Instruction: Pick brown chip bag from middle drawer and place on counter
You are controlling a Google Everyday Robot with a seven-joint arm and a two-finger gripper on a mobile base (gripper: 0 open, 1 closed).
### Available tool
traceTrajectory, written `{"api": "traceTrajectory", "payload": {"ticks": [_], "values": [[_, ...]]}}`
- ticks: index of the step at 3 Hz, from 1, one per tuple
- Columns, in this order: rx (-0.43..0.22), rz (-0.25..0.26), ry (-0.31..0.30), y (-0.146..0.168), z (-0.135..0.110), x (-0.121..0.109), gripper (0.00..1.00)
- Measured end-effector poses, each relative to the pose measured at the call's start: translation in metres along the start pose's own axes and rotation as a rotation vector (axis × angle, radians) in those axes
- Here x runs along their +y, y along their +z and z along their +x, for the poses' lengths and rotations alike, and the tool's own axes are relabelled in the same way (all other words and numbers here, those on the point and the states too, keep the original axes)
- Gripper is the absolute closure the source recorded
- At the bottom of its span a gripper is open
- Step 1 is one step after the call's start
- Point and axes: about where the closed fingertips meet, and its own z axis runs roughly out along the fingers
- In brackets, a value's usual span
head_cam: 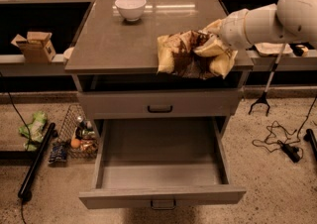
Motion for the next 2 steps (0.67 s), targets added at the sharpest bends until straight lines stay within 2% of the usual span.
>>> {"api": "traceTrajectory", "payload": {"ticks": [1,2], "values": [[-0.064,0.140,0.064,0.017,0.017,-0.065,1.00],[-0.106,0.244,0.112,0.026,0.029,-0.107,1.00]]}}
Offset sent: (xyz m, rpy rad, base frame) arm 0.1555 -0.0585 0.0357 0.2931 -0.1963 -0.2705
